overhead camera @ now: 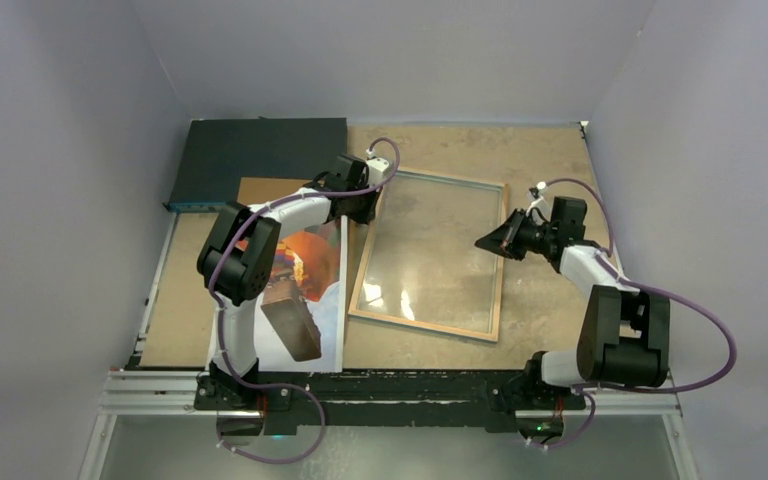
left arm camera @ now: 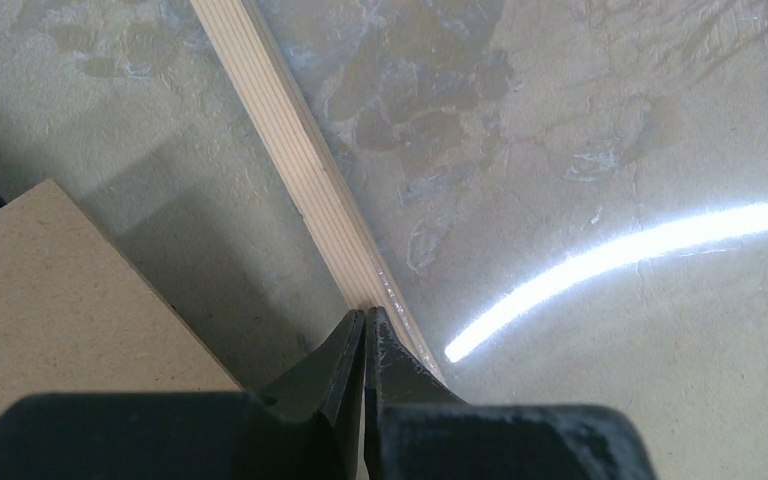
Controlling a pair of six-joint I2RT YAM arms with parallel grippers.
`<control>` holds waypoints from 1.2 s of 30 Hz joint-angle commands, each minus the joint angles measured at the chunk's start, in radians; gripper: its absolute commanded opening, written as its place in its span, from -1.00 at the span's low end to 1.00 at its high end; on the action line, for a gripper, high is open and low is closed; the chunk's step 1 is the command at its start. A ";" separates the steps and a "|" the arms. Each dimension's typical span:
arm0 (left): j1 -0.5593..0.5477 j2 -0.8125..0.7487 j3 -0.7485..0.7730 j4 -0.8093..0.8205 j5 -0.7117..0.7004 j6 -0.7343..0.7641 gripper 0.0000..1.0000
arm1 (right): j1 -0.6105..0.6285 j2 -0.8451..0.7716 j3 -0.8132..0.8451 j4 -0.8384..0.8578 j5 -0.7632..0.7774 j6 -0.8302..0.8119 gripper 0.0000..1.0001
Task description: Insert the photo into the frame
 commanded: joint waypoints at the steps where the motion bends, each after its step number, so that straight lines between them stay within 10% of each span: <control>1: -0.008 -0.002 -0.014 -0.074 0.037 -0.012 -1.00 | 0.013 0.009 0.039 -0.009 -0.037 -0.026 -1.00; 8: -0.008 0.000 -0.014 -0.073 0.038 -0.015 -1.00 | 0.013 0.016 0.069 -0.073 0.058 -0.070 -1.00; 18: -0.008 -0.012 -0.023 -0.068 0.043 -0.017 -1.00 | 0.067 0.030 0.148 -0.146 0.251 -0.096 -0.22; 36: -0.008 -0.027 -0.051 -0.048 0.052 -0.019 -1.00 | 0.218 0.064 0.237 -0.253 0.496 -0.149 0.41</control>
